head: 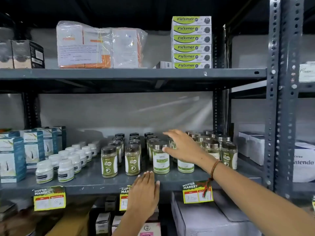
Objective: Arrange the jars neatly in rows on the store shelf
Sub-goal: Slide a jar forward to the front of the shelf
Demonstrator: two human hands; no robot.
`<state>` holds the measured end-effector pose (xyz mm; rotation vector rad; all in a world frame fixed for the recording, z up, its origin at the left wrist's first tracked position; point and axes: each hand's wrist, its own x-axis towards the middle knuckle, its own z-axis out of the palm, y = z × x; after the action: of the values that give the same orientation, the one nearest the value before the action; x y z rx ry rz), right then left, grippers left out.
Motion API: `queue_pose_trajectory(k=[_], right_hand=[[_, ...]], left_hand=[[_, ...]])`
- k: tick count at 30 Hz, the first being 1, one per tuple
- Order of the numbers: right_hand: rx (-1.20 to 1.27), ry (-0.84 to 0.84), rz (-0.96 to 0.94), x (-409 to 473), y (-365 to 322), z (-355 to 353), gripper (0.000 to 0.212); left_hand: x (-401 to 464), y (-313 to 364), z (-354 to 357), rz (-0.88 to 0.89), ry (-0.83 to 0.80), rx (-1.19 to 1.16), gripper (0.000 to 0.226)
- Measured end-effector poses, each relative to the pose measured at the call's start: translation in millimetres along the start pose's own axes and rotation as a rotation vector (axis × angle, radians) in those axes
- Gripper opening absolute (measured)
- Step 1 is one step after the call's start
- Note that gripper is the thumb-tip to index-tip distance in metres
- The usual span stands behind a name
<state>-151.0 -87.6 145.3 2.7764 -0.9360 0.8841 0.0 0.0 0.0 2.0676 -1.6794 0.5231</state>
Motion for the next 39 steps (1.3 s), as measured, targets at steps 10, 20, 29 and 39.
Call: queue_pose_trajectory(k=[10, 20, 29, 39], right_hand=[[-0.198, -0.147, 0.034, 50, 3, 33, 0.073], [-0.113, -0.191, 0.057, 61, 1, 36, 0.064], [-0.036, -0.075, 0.044, 29, 7, -11, 0.075], [-0.013, -0.139, 0.281, -46, 73, -105, 0.076]], left_hand=[[14, -5, 16, -0.029, 0.11, -0.002, 0.065], [9, -1, 8, -0.015, 0.105, 0.007, 0.058], [7, 0, 2, -0.01, 0.12, 0.01, 0.047], [4, 4, -1, -0.018, 0.124, -0.015, 0.05]])
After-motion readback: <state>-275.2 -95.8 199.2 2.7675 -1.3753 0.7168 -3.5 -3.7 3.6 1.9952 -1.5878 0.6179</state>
